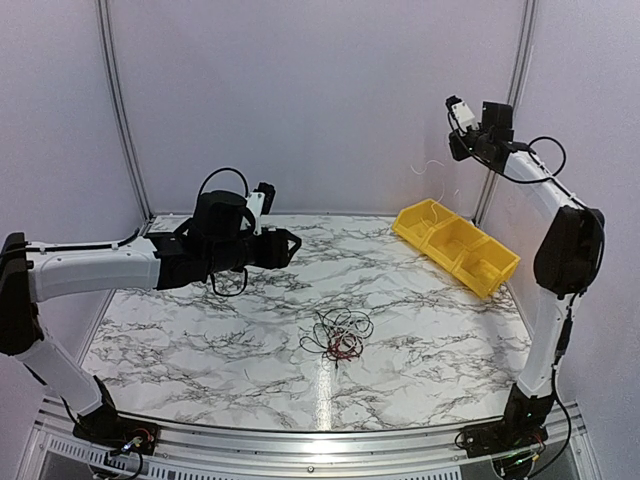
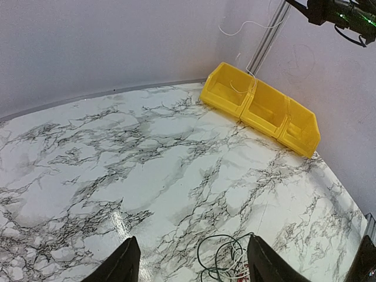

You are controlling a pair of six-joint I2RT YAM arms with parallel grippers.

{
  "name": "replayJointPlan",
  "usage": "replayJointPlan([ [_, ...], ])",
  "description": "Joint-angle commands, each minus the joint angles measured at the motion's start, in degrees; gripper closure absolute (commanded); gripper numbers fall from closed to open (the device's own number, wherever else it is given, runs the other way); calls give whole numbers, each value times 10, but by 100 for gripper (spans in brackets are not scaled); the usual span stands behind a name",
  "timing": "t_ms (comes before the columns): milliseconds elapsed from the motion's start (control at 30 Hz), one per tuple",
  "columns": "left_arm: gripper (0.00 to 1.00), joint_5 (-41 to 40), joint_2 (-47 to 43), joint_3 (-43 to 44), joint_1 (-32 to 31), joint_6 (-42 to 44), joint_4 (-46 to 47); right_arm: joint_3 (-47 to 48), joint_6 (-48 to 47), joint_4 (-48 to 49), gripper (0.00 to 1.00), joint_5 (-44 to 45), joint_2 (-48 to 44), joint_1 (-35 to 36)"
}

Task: Untangle the cables

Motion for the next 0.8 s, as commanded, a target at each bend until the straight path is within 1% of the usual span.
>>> replayJointPlan([
  [0, 36, 13, -18, 10, -1, 5, 12, 9, 0, 14, 100, 33, 14, -3],
  [200, 36, 10, -14, 10, -1, 8, 10, -22, 2, 17, 100, 32, 21, -8],
  [500, 36, 13, -8, 10, -1, 8, 10, -104, -12, 32, 100, 45, 0, -13],
  [733, 36, 12, -5, 10, -1, 8, 9, -122, -4, 22, 100, 42, -1, -23],
  [767, 36, 12, -6, 10, -1, 8, 9, -123, -4, 20, 100, 40, -1, -38],
])
